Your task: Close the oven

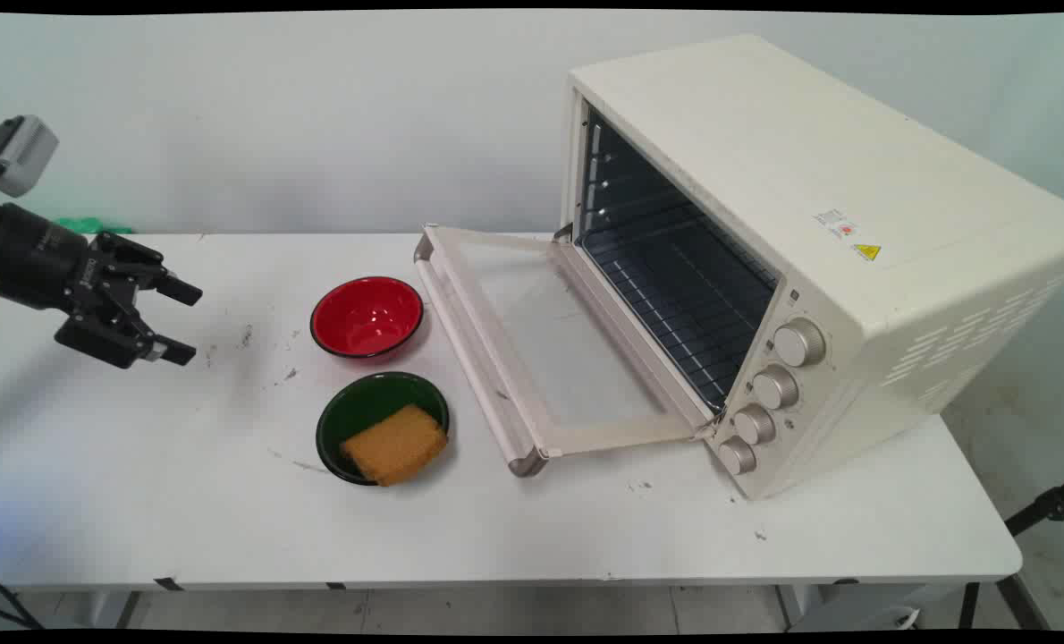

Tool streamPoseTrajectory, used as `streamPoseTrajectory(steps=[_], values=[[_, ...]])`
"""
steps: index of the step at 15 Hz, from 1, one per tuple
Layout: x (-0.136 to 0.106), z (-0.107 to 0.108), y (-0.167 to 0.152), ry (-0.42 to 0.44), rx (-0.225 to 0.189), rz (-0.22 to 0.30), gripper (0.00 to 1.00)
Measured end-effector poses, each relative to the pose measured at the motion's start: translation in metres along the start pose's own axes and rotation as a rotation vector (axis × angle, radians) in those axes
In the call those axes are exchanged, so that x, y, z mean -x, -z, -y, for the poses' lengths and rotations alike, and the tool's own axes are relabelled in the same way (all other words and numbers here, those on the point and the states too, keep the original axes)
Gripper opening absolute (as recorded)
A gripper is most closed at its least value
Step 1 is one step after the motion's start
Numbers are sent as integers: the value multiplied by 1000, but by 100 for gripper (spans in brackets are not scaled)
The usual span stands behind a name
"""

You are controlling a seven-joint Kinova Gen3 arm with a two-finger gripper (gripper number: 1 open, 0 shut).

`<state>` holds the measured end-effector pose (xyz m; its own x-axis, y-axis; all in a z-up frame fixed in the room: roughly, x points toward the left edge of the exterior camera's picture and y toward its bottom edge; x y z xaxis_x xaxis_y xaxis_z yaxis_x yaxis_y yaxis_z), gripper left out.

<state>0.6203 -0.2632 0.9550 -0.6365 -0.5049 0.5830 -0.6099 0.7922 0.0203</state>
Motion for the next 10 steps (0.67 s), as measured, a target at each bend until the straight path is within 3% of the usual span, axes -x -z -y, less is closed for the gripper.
streamPoseTrajectory(steps=[10], values=[[-34,-10,-27,59,-60,18,100]])
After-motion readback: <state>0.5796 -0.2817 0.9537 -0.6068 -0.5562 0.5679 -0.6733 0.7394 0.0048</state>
